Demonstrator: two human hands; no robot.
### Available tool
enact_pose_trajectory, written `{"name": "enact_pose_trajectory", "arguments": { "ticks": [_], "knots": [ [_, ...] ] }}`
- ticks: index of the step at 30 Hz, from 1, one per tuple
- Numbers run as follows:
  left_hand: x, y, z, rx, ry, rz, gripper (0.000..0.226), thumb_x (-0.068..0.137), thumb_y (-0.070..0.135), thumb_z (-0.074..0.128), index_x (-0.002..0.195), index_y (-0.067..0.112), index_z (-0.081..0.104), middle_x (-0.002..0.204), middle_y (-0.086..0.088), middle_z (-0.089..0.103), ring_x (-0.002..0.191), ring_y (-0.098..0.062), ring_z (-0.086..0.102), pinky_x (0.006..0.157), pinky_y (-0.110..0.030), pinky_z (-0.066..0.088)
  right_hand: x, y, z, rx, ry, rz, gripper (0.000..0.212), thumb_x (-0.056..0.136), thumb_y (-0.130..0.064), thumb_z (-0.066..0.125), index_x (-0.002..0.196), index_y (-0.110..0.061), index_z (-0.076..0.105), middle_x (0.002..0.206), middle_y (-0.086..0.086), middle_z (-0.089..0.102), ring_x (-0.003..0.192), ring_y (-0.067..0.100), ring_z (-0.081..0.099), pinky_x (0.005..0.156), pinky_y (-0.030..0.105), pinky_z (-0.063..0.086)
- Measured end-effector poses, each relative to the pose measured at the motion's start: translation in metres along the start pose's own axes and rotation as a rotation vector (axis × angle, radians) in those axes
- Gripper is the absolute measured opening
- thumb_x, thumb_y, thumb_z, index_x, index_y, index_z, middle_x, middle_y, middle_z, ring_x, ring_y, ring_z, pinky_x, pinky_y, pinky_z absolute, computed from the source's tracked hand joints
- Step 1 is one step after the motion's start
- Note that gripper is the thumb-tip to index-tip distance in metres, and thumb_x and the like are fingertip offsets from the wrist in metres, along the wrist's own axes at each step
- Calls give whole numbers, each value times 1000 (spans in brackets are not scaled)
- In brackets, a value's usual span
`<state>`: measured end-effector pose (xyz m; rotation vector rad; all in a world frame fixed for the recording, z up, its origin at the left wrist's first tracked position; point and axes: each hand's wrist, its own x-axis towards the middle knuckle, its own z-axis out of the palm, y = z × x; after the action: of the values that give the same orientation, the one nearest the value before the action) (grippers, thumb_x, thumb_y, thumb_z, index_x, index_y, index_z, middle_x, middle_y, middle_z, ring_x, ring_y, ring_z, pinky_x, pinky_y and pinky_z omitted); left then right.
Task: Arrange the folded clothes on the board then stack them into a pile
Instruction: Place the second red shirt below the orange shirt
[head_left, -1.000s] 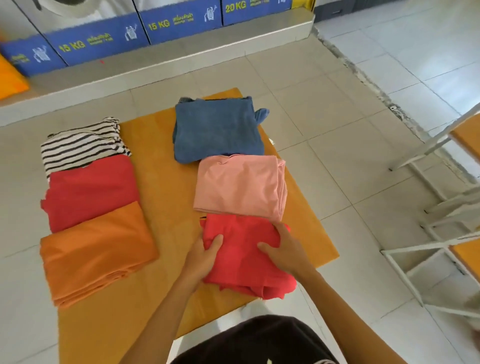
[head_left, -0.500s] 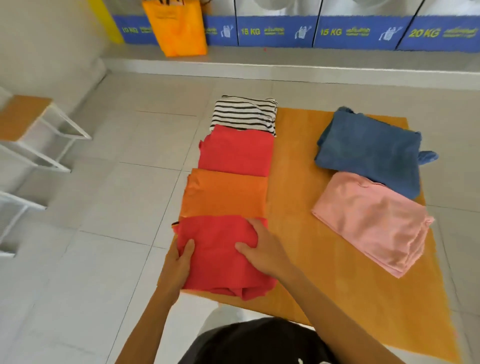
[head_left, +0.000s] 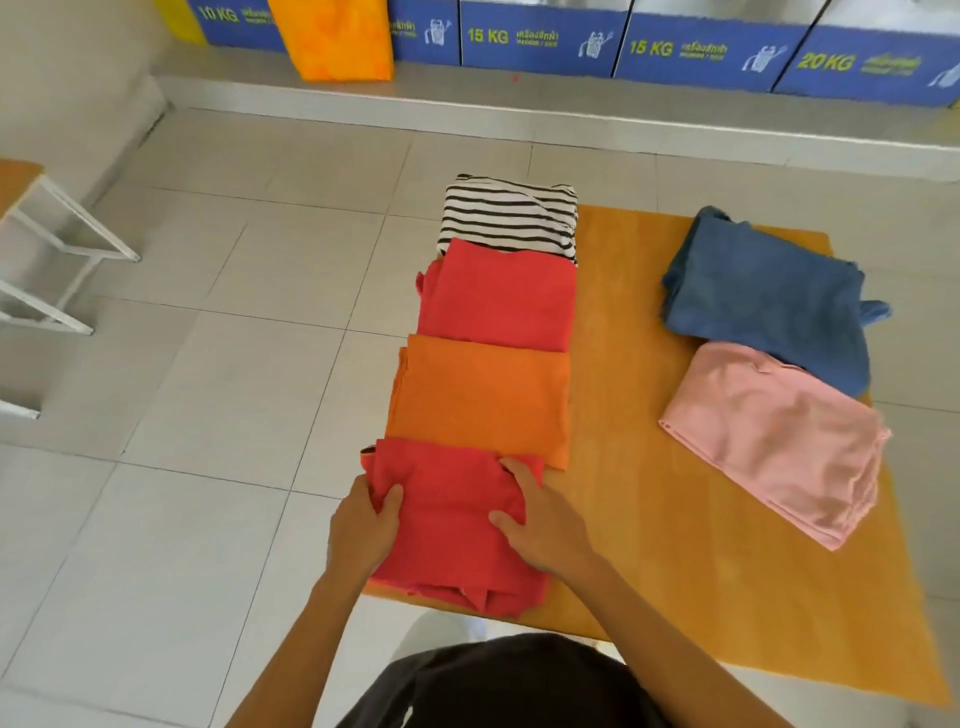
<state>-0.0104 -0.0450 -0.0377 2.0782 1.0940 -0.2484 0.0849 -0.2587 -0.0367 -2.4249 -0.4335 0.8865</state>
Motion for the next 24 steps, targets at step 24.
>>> {"name": "enact_pose_trajectory", "arguments": {
  "ticks": [24],
  "knots": [
    [-55, 227, 141, 23, -168, 650, 35, 84, 12, 64, 119, 12, 61, 123, -6, 58, 122, -22, 48, 92, -10, 29, -58, 121, -129, 426, 529, 193, 51, 92, -33, 63, 139, -32, 45, 112, -2, 60, 86, 13, 63, 79, 31, 53]
  ]
}}
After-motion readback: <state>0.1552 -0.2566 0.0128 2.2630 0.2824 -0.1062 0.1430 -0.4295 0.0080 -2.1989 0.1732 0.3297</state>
